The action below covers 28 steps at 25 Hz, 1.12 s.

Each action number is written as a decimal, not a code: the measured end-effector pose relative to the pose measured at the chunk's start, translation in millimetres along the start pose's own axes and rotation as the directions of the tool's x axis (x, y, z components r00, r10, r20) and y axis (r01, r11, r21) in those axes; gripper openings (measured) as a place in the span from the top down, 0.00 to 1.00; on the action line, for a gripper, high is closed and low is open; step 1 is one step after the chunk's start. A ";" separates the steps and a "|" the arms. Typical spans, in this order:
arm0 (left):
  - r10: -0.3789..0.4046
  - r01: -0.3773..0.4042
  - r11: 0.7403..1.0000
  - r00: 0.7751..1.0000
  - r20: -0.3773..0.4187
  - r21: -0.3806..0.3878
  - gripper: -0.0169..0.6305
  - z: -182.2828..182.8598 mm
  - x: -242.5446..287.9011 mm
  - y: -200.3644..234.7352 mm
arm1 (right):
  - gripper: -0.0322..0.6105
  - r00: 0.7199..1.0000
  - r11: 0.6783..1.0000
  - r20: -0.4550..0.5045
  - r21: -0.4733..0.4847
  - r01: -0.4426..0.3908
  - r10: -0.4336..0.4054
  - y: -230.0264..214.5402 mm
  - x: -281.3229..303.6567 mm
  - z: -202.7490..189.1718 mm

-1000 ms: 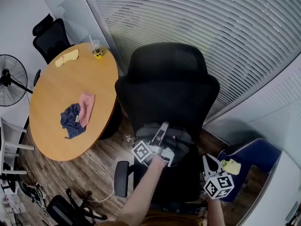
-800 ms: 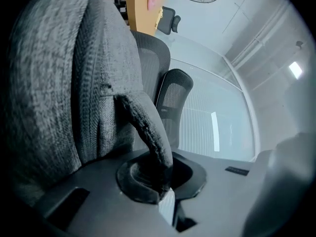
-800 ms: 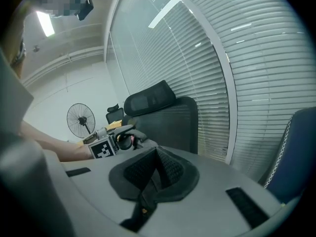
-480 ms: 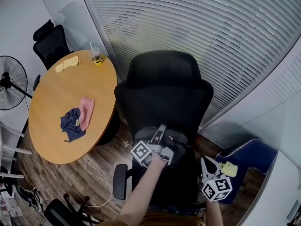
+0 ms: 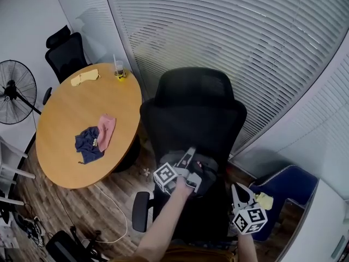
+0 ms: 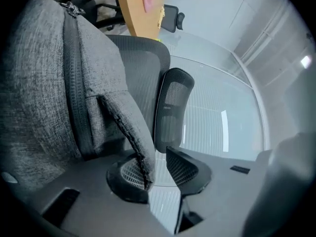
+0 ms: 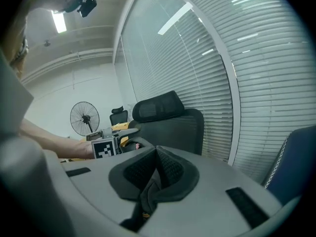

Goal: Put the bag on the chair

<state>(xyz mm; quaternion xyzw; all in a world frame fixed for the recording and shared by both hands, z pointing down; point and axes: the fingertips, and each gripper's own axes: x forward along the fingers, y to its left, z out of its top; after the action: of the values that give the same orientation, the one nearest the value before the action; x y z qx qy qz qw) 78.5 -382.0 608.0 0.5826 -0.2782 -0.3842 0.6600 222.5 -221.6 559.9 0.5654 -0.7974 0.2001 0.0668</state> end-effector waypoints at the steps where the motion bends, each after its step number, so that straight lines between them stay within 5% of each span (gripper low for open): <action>1: 0.008 -0.008 1.000 1.000 -0.005 -0.006 0.81 -1.0 -2.8 1.5 | 0.93 1.000 1.000 0.007 -0.014 -0.002 0.002 2.9 -1.1 3.5; 5: 0.064 -0.064 0.998 0.997 -0.033 0.011 0.81 -7.3 -20.8 16.0 | 0.93 0.999 0.999 0.031 -0.044 -0.012 0.013 16.3 -8.2 13.9; 9: 0.022 -0.024 0.996 0.999 -0.023 -0.091 0.82 -14.9 -42.1 10.9 | 0.93 0.999 0.998 0.041 -0.067 -0.011 0.014 30.6 -23.0 20.3; 14: 0.052 -0.044 0.996 0.995 -0.090 0.082 0.94 -25.5 -69.0 -12.5 | 0.93 0.997 0.998 0.071 -0.069 0.002 0.002 45.8 -39.0 22.5; 19: 0.097 -0.067 0.977 0.986 -0.137 0.204 0.94 -34.1 -106.4 -33.8 | 0.93 0.993 0.999 0.114 -0.031 0.010 -0.007 67.2 -56.9 27.4; 22: 0.146 -0.056 0.919 0.968 -0.205 0.391 0.94 -44.2 -130.3 -48.6 | 0.93 0.985 0.999 0.170 0.033 -0.008 0.002 84.1 -70.9 27.7; 28: 0.201 0.017 0.729 0.950 -0.238 0.684 0.94 -64.6 -184.8 -87.4 | 0.93 0.981 0.999 0.193 -0.039 -0.004 0.012 114.4 -91.6 27.5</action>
<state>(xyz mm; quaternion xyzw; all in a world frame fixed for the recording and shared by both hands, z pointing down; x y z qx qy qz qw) 13.5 -194.7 526.3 0.8189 -0.3258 -0.1309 0.4541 151.9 -120.3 476.5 0.5777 -0.8060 0.1292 -0.0009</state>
